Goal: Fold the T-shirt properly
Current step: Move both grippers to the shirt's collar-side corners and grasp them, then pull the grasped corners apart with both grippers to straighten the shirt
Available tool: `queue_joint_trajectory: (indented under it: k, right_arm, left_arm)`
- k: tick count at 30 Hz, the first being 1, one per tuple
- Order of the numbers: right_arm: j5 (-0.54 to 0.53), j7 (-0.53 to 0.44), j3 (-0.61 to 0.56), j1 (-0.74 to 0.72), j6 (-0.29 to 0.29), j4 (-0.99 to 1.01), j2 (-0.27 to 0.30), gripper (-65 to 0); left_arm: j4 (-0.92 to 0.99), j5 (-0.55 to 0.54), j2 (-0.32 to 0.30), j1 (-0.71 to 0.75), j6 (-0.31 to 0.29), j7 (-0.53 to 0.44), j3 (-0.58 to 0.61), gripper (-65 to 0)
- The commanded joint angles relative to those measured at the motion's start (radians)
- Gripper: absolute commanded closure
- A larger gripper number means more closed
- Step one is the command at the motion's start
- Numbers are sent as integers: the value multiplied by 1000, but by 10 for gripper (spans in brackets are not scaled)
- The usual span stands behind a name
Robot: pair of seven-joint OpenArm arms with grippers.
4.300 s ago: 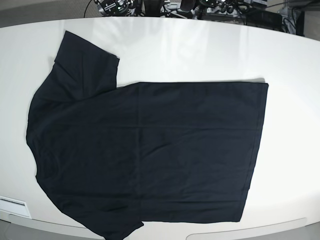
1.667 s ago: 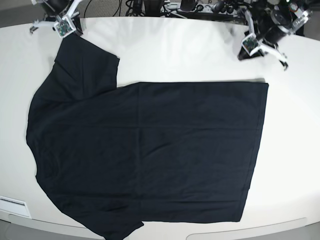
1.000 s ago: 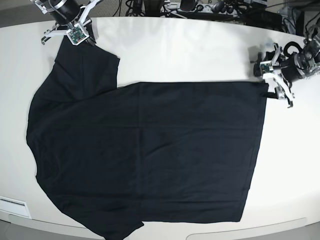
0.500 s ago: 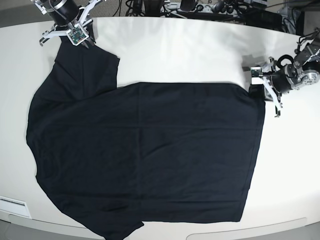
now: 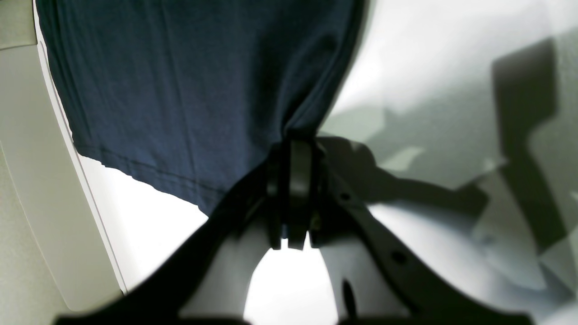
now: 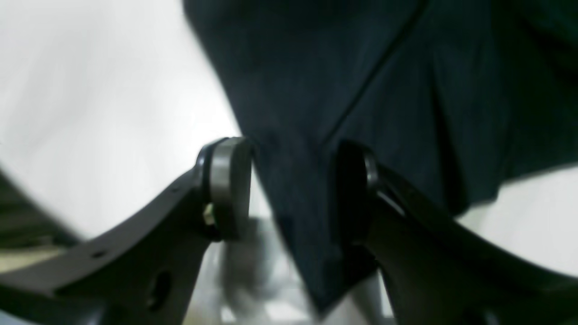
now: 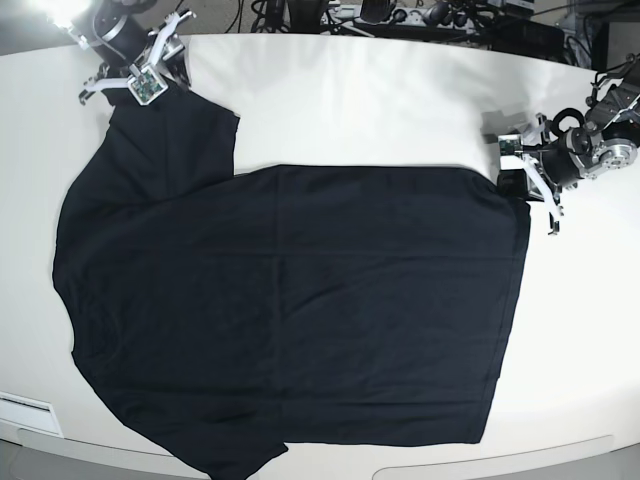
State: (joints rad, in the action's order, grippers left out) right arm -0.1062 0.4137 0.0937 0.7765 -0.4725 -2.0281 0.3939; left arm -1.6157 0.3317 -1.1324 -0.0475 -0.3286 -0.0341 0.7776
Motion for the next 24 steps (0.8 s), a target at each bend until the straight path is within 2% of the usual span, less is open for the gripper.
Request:
queue_joint_trajectory:
  k: [1,3,4,5,7,12,20,24]
  right_arm:
    - [26,23,4,-5,7,16,22,-330]
    - [26,23,4,-32,3,50,37,-306]
    - [26,23,4,-45,5,61,42,-265]
    - [26,23,4,-58,11,66,48,-201]
    - [25,23,4,-62,14,60,64,-14]
    - [25,68,5,-39,34,-10,113,0]
    - [33,184,6,150,80,-215,190,0]
    - [36,194,26,251,106,-296,191,0]
  left_arm:
    - [10,0,-15,11,-83,43,13,0]
    - [10,0,-15,11,-82,42,13,0]
    - [10,0,-15,11,-83,42,13,0]
    - [10,0,-15,11,-83,42,13,0]
    - [6,0,-19,11,-87,43,13,0]
    - [-59,-31,-77,18,-117,43,13,0]
    - [-275,-79,-279,123,-116,52,13,0]
    - [-372,-92,-360,174,-117,89,13,0]
